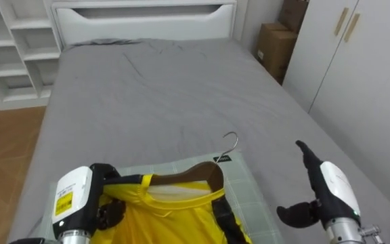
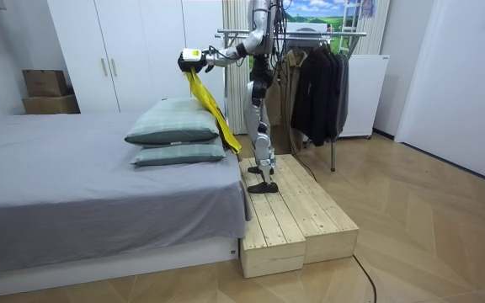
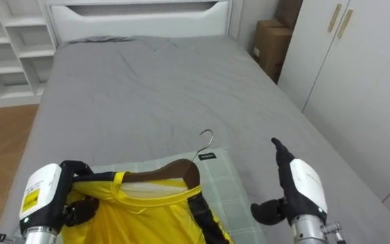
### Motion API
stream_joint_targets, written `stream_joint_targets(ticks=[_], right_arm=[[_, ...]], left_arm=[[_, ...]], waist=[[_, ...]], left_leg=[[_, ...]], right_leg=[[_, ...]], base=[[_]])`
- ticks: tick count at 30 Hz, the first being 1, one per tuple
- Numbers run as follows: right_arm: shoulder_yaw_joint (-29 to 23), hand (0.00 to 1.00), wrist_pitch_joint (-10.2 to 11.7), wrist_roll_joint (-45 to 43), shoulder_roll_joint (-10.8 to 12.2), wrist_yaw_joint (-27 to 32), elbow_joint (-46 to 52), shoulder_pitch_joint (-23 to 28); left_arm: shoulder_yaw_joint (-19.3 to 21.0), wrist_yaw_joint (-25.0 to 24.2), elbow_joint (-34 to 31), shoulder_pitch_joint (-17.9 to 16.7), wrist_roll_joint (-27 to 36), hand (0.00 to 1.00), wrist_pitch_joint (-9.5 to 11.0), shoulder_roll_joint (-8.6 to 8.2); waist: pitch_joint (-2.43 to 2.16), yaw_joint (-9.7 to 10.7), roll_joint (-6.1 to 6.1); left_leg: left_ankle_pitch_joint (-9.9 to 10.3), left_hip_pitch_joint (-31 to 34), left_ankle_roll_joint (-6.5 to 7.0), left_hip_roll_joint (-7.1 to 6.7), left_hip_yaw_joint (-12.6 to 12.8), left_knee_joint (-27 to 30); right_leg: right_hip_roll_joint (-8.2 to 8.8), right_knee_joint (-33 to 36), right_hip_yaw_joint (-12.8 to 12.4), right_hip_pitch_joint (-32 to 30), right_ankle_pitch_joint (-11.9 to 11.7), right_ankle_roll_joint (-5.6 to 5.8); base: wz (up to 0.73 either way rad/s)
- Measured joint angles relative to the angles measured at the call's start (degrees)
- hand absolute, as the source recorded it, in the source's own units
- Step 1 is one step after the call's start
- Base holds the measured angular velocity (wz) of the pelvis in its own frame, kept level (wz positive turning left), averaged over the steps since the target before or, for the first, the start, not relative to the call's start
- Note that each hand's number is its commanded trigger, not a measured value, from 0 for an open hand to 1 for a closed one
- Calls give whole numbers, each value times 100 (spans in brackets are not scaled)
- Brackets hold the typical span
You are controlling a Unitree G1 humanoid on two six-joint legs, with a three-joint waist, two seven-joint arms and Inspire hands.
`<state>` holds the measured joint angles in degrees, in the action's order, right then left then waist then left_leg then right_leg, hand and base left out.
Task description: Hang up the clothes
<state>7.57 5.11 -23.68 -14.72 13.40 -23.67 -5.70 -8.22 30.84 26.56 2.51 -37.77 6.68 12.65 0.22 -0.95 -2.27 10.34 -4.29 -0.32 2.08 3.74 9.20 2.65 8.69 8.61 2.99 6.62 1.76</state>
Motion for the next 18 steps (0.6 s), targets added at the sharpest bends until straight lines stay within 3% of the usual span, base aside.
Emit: stream_joint_targets(ticks=[4,11,18], right_arm=[[33,0,-29,494,26,-429,-8,-25],[379,0,-99,2306,69,-1331,-10,-41],[480,0,-99,2699,124,-2018,-41,-40]], left_arm=[[1,-5,-9,-1,-49,100,-52,-81],[-24,-28,-10,1,-38,100,-93,-154],[-3,-28,-11,21,-64,100,-91,-184]], waist=[[25,-97,38],[36,-179,54],[46,-234,36]], left_leg=[[0,10,0,-2,-5,-4],[-2,41,-1,-6,-98,26],[-2,60,-1,-15,-119,37]], right_leg=[[4,-2,18,0,-1,-2],[15,-4,89,2,-1,-2],[26,-7,128,1,-1,-2]], base=[[1],[5],[0]])
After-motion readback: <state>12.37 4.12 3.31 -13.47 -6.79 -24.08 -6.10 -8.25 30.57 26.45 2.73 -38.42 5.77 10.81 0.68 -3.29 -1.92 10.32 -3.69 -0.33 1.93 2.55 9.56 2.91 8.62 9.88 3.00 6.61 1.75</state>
